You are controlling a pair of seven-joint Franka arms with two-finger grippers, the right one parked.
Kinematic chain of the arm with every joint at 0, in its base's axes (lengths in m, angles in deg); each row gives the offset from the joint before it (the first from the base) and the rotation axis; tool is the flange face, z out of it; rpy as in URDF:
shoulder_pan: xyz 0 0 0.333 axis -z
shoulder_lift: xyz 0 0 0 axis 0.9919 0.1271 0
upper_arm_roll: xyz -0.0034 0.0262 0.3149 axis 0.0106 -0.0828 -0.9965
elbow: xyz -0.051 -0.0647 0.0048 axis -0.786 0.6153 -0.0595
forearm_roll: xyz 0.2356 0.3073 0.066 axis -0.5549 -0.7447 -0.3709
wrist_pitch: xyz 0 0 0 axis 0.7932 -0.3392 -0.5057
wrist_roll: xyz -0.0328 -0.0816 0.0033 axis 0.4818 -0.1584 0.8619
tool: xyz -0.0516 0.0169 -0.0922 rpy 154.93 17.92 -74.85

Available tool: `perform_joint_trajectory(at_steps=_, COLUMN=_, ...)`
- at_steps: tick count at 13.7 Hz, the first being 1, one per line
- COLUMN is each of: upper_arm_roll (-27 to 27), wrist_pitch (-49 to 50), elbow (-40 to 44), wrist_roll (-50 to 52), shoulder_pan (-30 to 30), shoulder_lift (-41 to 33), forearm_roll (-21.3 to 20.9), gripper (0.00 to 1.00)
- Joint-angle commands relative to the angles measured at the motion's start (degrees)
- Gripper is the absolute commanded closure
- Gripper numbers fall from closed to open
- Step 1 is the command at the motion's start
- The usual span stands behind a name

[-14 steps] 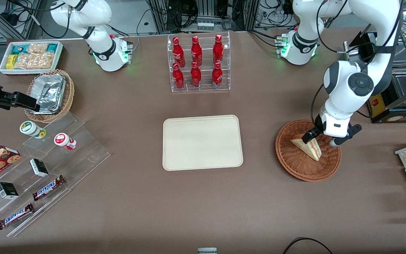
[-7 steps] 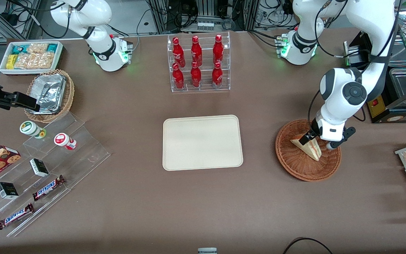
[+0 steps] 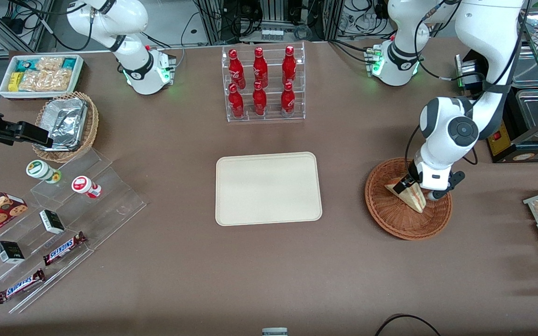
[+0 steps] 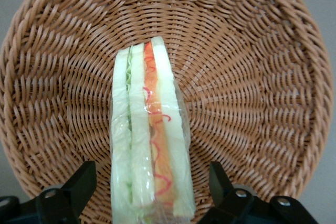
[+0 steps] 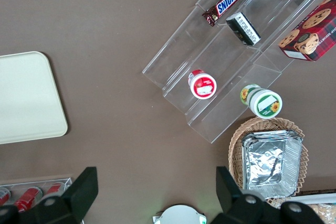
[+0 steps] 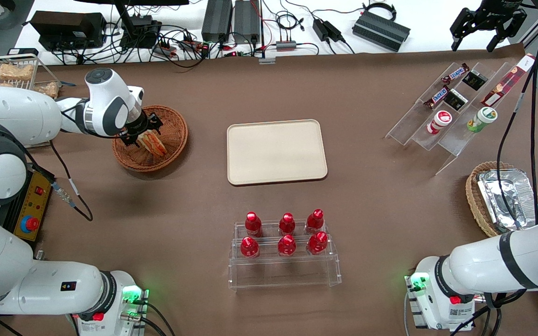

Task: Place sandwich from basket to tray
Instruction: 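Close the left gripper on the sandwich and lift it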

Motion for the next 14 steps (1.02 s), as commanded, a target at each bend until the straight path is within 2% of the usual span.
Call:
perform_joint_trajectory(at_steps=1, upper_arm_roll=-0.2, wrist_pitch=-1.1, elbow=0.6, wrist_roll=1.0, shoulder_pan=-0.5, shoulder_lift=0.5, forearm_roll=-0.2, gripper=1.00)
perform_joint_trajectory(at_steps=5, upper_arm_roll=-0.1, wrist_pitch=1.5, elbow=2.0, wrist_roll=1.1, shoulder_pan=-0.1, shoulder_lift=-1.5, forearm_roll=-0.8, gripper=1.00)
perform_joint_trajectory(at_steps=8, upper_arm_roll=0.4, wrist_pitch=11.5, elbow=5.9, wrist_roll=0.7, shoulder_pan=0.3, shoulder_lift=-5.2, forearm_roll=-1.2, gripper=1.00)
perform_joint_trajectory(at_steps=11, upper_arm_roll=0.5, wrist_pitch=24.4, elbow=14.0, wrist_roll=0.5, shoulder_pan=2.4, shoulder_lift=-7.1, forearm_roll=-2.3, gripper=1.00)
perform_joint_trajectory(at_steps=14, upper_arm_roll=0.8, wrist_pitch=34.8, elbow=24.8, wrist_roll=0.1, shoulder_pan=7.2, shoulder_lift=-5.6, forearm_roll=-2.3, gripper=1.00)
